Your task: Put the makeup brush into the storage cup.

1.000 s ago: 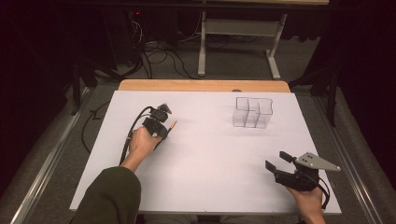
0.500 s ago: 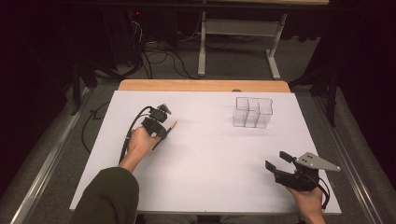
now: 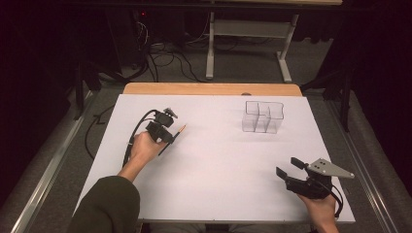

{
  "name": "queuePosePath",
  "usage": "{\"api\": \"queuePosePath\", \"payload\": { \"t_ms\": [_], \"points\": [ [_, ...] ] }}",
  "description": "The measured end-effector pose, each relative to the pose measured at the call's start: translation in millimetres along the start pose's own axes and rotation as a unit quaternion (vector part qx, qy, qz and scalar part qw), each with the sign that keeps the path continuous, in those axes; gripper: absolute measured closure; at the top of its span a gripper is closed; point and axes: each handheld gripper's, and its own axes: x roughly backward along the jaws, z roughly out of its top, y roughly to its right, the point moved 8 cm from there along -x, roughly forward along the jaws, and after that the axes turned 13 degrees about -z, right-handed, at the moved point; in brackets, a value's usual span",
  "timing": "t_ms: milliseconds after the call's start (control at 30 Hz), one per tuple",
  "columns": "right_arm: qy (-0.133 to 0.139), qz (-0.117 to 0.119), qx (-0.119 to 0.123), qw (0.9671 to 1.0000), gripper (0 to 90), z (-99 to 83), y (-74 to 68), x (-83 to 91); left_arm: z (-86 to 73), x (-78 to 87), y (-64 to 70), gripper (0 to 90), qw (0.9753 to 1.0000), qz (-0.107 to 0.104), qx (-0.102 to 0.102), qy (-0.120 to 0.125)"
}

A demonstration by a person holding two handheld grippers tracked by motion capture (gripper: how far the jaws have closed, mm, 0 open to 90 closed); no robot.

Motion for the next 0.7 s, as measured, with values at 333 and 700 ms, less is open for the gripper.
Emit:
{"api": "queuePosePath", "payload": {
  "t_ms": [333, 700],
  "points": [
    [-0.001, 0.001, -0.002, 1.0000, 32.2, 0.0, -1.1, -0.2, -0.9, 13.0, 11.2, 82.5, 0.9993, -0.020, -0.014, 0.026],
    [-0.001, 0.002, -0.001, 1.0000, 31.9, 0.0, -1.6, -0.4, -6.2, 25.8, 20.3, 82.5, 0.9964, -0.049, -0.020, 0.066]
  ]
}}
